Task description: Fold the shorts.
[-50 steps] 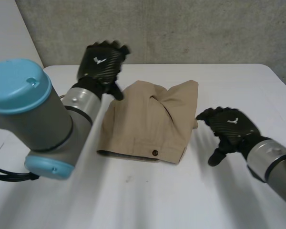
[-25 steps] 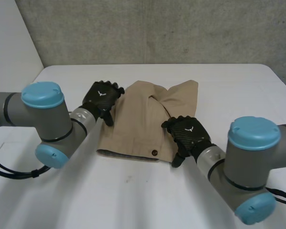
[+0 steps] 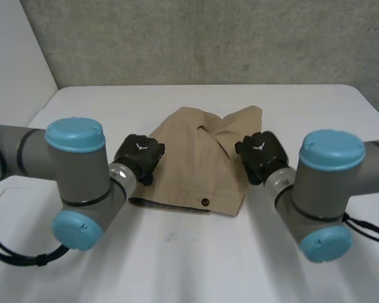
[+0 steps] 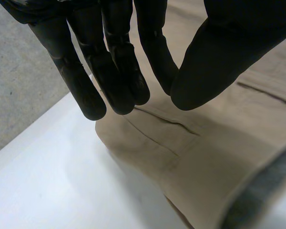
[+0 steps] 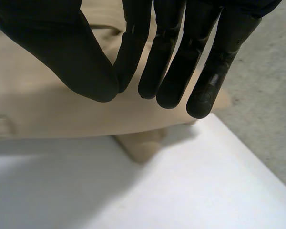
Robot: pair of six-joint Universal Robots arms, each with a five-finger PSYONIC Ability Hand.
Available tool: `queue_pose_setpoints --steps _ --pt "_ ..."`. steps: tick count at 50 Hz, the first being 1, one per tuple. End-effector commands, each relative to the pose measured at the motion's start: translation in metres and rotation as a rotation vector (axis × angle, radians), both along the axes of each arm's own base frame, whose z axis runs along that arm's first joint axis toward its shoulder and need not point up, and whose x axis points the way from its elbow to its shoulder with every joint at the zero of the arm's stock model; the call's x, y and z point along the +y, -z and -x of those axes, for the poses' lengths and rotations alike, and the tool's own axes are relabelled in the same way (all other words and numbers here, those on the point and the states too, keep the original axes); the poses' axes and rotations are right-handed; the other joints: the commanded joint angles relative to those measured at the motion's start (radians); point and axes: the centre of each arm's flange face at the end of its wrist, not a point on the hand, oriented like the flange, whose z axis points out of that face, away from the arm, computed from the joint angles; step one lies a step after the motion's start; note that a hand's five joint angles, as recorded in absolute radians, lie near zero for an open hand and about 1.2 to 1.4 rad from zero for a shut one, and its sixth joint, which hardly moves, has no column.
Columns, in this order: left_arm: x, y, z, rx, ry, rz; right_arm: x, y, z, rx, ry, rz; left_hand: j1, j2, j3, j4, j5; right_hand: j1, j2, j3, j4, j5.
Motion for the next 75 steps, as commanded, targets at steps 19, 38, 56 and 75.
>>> queue_pose_setpoints --steps 19,38,56,75 --pt "0.010 -0.036 -0.043 0.132 -0.118 0.093 0.044 -0.005 0.021 -0.250 -0.008 -0.275 -0.770 -0.804 -0.801 -0.807 -0.765 -0.565 -0.762 -0.755 -0.762 -0.739" --pt "0.009 -0.030 -0.050 0.147 -0.147 0.061 0.006 0.037 -0.001 -0.138 0.001 -0.205 -0.776 -0.810 -0.807 -0.812 -0.771 0.406 0.209 0.216 0.209 0.232" --pt "0.010 -0.030 -0.052 0.144 -0.153 0.059 -0.098 -0.033 0.090 0.415 0.174 0.223 -0.785 -0.819 -0.815 -0.821 -0.780 0.406 0.209 0.216 0.209 0.232" --pt "0.014 -0.027 -0.052 0.140 -0.147 0.050 -0.092 -0.087 0.088 0.023 0.266 0.198 -0.797 -0.831 -0.827 -0.833 -0.792 -0.816 -1.013 -1.006 -1.013 -0.990"
